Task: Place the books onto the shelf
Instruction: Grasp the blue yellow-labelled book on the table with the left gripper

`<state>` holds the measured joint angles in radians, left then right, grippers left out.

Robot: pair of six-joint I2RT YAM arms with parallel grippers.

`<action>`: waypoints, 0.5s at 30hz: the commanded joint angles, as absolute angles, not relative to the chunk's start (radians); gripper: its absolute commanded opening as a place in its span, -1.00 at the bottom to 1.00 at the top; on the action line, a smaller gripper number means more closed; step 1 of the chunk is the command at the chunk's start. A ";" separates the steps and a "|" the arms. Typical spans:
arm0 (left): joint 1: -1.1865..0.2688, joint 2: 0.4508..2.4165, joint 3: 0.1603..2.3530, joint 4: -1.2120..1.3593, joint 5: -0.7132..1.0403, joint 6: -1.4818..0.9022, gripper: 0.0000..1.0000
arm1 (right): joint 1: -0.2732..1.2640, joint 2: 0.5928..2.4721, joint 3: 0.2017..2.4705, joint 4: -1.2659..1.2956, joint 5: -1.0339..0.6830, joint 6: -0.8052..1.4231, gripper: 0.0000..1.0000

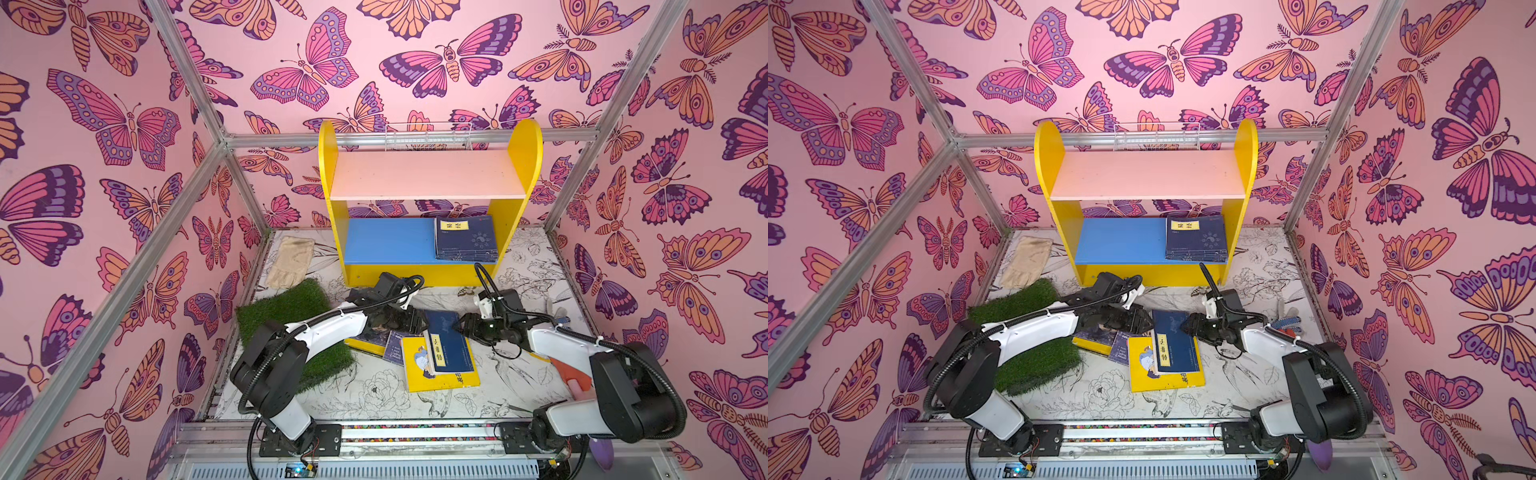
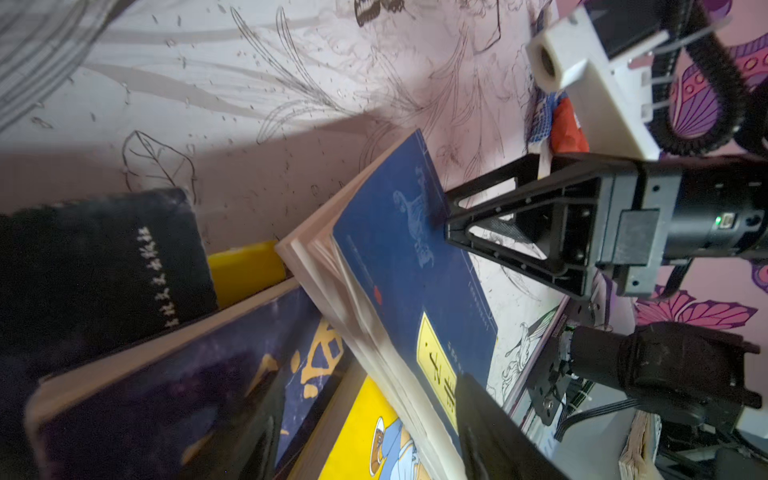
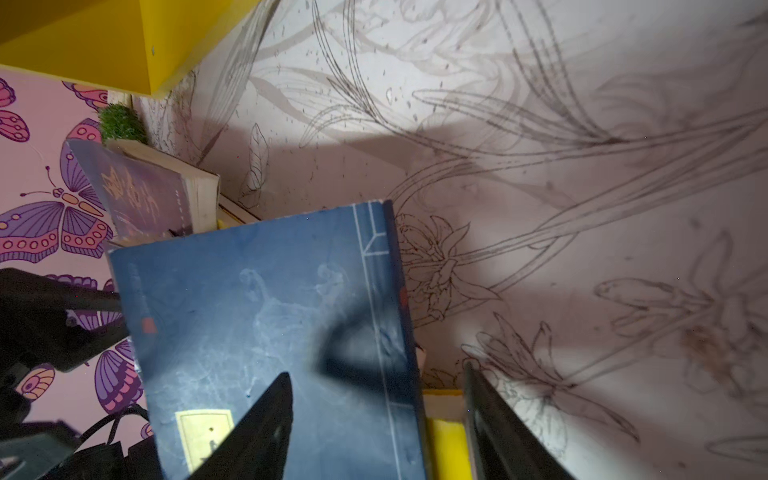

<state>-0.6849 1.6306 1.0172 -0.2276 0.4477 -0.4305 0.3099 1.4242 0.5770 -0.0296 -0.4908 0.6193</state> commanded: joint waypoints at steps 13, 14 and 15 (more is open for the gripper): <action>-0.703 1.786 1.069 -0.287 0.422 -0.346 -0.25 | 0.405 1.440 0.667 0.041 -0.535 0.561 0.20; -0.703 1.793 1.071 -0.288 0.409 -0.347 -0.37 | 0.405 1.434 0.667 0.047 -0.541 0.561 0.18; -0.703 1.799 1.072 -0.289 0.399 -0.347 -0.48 | 0.406 1.429 0.665 0.054 -0.550 0.560 0.15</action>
<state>-0.7006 1.7531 1.0706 -0.2546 0.4454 -0.3630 0.3866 1.4616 0.6373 0.0021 -0.4919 0.5774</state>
